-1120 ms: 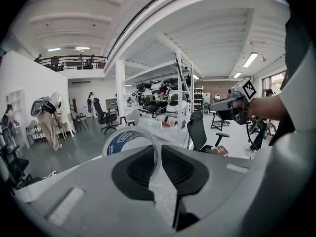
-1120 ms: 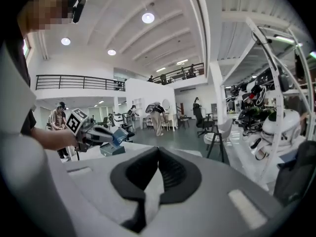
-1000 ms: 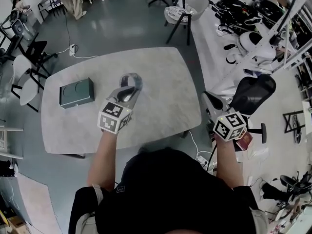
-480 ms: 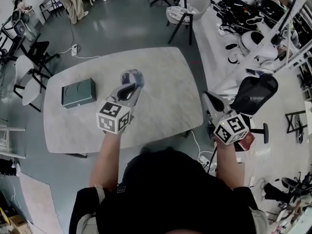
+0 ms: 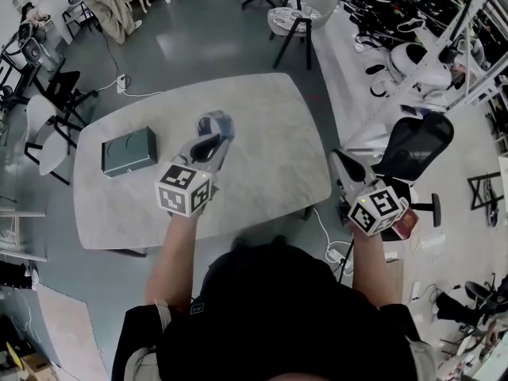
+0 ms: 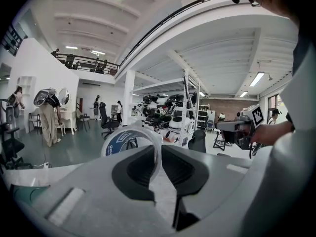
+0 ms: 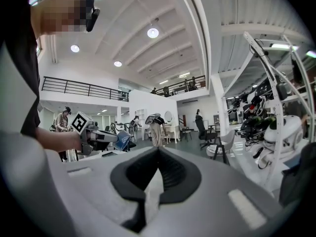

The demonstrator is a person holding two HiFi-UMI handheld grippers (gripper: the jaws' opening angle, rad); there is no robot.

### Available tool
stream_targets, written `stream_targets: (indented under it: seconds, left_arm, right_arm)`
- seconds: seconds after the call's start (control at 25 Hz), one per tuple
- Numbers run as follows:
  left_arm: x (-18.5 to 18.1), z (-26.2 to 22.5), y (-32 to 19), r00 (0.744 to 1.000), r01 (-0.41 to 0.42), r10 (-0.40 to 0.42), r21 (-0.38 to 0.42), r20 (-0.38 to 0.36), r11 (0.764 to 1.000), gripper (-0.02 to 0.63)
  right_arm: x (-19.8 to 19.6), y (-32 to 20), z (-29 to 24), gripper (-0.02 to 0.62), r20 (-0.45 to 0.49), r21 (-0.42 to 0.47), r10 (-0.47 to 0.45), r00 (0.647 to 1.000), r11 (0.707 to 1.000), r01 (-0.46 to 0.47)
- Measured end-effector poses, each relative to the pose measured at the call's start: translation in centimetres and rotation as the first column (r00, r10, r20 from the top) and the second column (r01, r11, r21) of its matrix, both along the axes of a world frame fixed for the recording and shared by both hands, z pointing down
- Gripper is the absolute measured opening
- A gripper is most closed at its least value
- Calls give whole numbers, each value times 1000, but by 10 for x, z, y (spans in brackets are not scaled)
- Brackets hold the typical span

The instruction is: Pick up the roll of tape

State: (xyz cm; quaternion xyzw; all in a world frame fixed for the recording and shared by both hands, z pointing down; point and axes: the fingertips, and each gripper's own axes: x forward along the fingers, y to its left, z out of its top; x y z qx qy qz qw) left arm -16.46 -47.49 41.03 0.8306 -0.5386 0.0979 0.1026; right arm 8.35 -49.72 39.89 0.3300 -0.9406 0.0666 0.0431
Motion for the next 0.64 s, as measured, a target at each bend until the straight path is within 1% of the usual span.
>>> stream_targets:
  seconds: [0.36, 0.64]
  left_arm:
    - [14, -4, 1, 1000, -16, 16, -2, -9, 1000, 54]
    - [16, -4, 5, 1000, -13, 13, -1, -15, 1000, 54]
  right_arm:
    - [14, 7, 4, 2, 9, -8, 18, 1000, 1000, -18]
    - [17, 12, 5, 2, 21, -15, 22, 1000, 1000, -22]
